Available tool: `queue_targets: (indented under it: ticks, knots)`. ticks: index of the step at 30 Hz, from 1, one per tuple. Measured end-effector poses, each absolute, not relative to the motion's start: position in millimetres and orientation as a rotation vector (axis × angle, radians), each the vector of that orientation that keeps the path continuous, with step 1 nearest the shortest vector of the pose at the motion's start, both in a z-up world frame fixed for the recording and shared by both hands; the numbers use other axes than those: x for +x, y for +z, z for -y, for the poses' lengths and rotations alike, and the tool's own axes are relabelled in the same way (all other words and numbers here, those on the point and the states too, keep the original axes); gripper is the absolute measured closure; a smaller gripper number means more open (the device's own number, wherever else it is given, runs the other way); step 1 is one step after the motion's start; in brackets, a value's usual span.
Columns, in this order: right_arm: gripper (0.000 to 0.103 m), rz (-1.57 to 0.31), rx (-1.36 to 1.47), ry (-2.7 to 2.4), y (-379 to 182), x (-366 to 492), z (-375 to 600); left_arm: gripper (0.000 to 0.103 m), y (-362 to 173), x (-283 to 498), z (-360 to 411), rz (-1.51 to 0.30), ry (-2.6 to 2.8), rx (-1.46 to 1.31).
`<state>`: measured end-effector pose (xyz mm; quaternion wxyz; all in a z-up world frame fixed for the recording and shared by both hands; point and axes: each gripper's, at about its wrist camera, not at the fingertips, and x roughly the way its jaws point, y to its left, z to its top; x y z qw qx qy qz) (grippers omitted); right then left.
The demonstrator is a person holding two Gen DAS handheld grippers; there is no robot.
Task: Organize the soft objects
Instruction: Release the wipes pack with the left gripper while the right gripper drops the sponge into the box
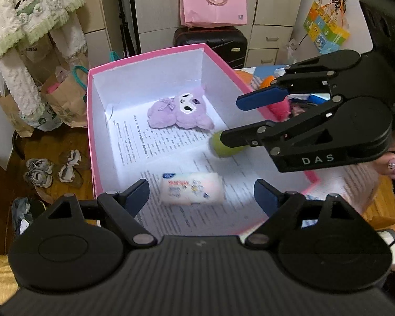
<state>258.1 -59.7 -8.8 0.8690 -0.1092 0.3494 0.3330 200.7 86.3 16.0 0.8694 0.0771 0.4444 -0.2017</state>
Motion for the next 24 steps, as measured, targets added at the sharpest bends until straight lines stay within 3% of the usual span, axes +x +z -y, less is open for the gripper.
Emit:
queue_targets:
  ticks: [6,17,24]
  knots:
    - [0.049,-0.697,-0.276,0.689,5.3,226.7,66.3,0.014,28.6,173.0,-81.8,-0.920,-0.415,0.177]
    - [0.031,-0.636,-0.324,0.672,29.5,172.3,89.2,0.010,48.6,120.6,-68.1,-0.880,-0.425,0.229]
    - [0.030,-0.596,-0.370,0.686,40.4,133.2,101.7,0.009,55.8,96.1,-56.8,-0.849,-0.431,0.239]
